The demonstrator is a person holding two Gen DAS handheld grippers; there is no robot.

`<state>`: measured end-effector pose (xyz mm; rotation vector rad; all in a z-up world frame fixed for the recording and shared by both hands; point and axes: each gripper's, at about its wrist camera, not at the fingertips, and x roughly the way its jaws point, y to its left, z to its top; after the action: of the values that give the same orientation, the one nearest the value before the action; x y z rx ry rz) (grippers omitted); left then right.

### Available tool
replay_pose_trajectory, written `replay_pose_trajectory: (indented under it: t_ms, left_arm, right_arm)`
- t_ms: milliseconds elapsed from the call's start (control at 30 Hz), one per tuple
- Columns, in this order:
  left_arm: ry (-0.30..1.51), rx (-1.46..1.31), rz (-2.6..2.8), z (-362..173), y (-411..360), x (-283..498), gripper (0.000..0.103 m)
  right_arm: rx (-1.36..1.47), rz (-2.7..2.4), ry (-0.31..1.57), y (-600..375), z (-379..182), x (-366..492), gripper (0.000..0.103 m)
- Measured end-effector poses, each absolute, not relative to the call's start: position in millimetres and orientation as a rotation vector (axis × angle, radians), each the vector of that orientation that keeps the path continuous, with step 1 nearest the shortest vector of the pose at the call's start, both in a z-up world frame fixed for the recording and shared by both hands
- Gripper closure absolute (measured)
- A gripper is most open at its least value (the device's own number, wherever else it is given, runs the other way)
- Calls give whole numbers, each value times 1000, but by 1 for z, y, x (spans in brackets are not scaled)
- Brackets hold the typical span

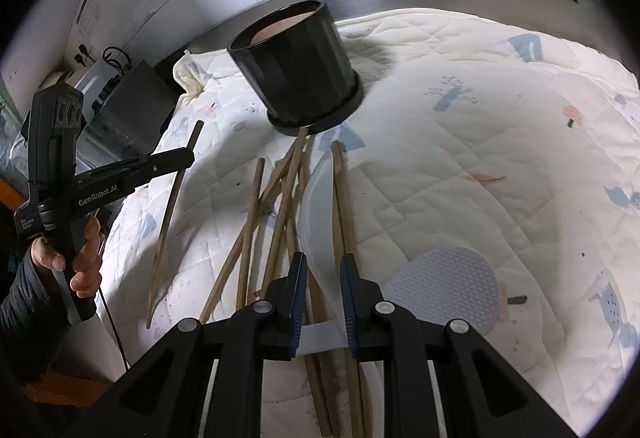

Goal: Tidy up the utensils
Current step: 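Lift the white ladle with the right tool while the left tool holds the chopstick, then lower the chopstick into the black cup and open the left tool while the right tool carries the ladle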

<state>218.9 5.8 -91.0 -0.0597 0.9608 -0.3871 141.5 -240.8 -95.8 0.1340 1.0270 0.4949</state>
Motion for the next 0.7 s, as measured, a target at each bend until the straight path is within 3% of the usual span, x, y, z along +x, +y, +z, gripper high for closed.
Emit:
replay_pose_trajectory:
  t_ms: [300, 500, 700]
  left_arm:
    - [961, -63, -387, -90, 7, 220, 96]
    - [944, -68, -402, -85, 9, 217, 96]
    - [917, -88, -419, -71, 11, 215, 96]
  right_arm:
    - [60, 503, 1027, -222, -91, 154, 83]
    - [-3, 492, 1035, -211, -84, 153, 95]
    - [-12, 509, 965, -209, -52, 142, 97]
